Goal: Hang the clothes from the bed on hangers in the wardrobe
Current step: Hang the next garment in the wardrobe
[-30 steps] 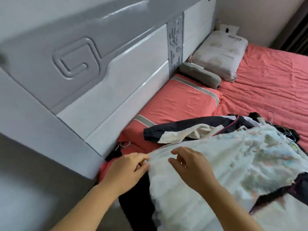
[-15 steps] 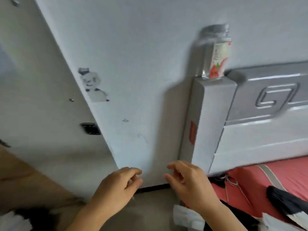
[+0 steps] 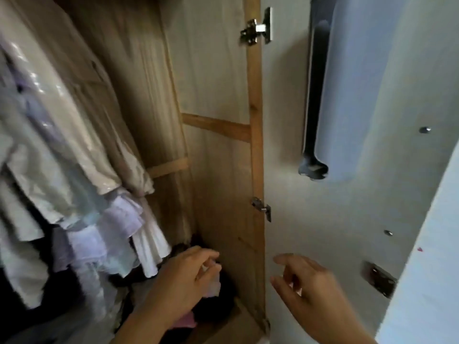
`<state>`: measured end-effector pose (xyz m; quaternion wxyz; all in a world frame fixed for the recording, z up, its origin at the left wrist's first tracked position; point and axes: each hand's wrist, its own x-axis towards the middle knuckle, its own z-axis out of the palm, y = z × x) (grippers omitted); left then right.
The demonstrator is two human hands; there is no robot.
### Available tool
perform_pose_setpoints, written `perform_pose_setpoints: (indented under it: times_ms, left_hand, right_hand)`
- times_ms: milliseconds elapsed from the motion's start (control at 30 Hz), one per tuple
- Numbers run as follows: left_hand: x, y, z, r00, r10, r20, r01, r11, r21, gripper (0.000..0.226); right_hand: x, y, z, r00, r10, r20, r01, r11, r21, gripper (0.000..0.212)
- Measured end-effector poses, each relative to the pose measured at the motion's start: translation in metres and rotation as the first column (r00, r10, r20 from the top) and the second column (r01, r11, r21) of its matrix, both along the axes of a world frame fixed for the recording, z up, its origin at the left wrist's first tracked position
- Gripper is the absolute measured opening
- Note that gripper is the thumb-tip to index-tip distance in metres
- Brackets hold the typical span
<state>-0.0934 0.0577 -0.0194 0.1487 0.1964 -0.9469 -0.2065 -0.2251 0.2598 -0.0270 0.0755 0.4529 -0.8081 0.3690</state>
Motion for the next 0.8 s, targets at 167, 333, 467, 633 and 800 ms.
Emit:
perform_pose_setpoints:
  times_ms: [167, 333, 467, 633, 800]
  left_hand:
    - [0.035, -0.041, 0.060, 0.955, 0.136, -0.264, -0.189, 0.963, -0.190, 0.055]
    - [0.061, -0.090, 0.127, 0.898, 0.202, -0.391, -0.323, 0.907, -0.272, 0.053]
    - [0.071, -0.131, 0.178, 0.872, 0.211, -0.442, -0.382, 0.857, -0.346, 0.041]
    - [0.079, -0.191, 0.252, 0.865, 0.178, -0.470, -0.406, 0.798, -0.445, 0.038]
    - [0.095, -0.243, 0.340, 0.847, 0.180, -0.500, -0.491, 0.624, -0.607, 0.039]
  right_hand:
    - [0.010, -0.075, 0.063, 0.980, 0.179, -0.087, -0.186, 0.979, -0.088, 0.028]
    - [0.022, -0.148, 0.129, 0.954, 0.269, -0.134, -0.293, 0.931, -0.217, 0.025]
    - [0.034, -0.203, 0.175, 0.934, 0.308, -0.184, -0.351, 0.888, -0.297, 0.023]
    - [0.051, -0.278, 0.244, 0.893, 0.378, -0.244, -0.446, 0.813, -0.375, 0.017]
    - [0.061, -0.365, 0.323, 0.860, 0.428, -0.279, -0.511, 0.715, -0.477, 0.014]
